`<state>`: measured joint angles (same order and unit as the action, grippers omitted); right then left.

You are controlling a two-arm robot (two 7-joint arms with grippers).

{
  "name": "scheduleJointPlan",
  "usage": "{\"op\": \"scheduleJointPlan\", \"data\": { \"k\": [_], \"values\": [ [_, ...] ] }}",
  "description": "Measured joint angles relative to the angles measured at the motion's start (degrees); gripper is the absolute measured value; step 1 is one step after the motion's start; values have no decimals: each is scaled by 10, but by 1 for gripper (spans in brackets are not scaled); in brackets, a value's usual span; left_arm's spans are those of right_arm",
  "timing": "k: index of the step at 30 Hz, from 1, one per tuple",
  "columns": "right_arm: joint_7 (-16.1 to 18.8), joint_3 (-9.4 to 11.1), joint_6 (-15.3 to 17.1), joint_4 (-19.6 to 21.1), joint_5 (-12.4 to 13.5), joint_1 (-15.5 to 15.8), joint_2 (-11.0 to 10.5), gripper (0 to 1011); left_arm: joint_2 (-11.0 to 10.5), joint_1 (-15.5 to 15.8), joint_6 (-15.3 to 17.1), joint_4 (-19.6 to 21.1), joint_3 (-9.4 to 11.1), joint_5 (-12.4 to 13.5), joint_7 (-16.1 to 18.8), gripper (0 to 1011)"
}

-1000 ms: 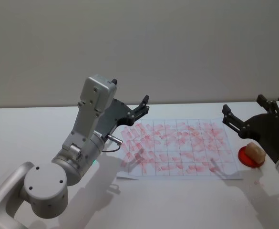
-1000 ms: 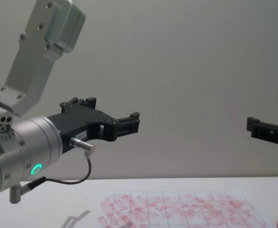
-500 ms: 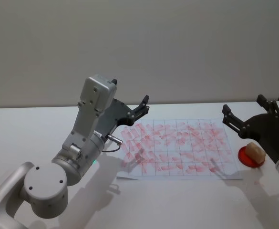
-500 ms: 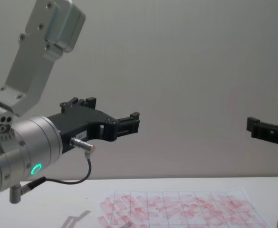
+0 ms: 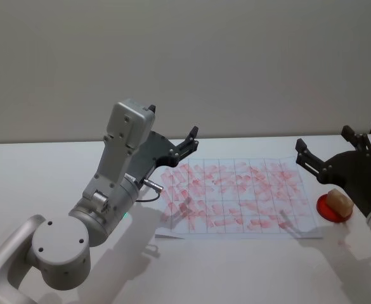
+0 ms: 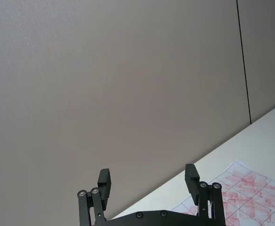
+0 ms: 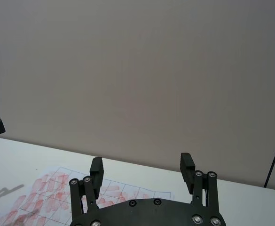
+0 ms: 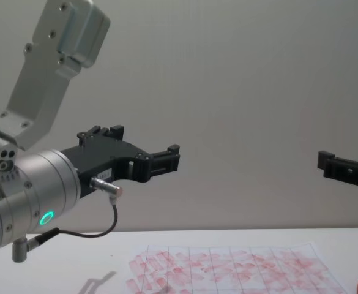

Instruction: Use the one hand to pick up the stamp and affix it onto the A4 paper.

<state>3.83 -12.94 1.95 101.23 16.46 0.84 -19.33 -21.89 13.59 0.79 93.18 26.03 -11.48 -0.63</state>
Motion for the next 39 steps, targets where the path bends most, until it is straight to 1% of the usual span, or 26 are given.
{"op": "scheduleJointPlan", "data": {
  "k": [4,9,18,21,26,30,35,39],
  "values": [
    [0,0,0,0,0,0,0,1001,0,0,0,0,0,0,0,1001],
    [-3,3,0,5,5,8,-5,1001,0,0,0,0,0,0,0,1001],
    [-31,14,12,37,25,46,-25,1001,0,0,0,0,0,0,0,1001],
    [-46,19,24,50,36,63,-34,1001,0,0,0,0,0,0,0,1001],
    [-59,25,39,61,46,79,-42,1001,0,0,0,0,0,0,0,1001],
    [-69,30,60,65,59,89,-48,1001,0,0,0,0,0,0,0,1001],
    [-72,34,81,59,70,91,-50,1001,0,0,0,0,0,0,0,1001],
    [-69,38,100,43,80,83,-49,1001,0,0,0,0,0,0,0,1001]
  ]
}}
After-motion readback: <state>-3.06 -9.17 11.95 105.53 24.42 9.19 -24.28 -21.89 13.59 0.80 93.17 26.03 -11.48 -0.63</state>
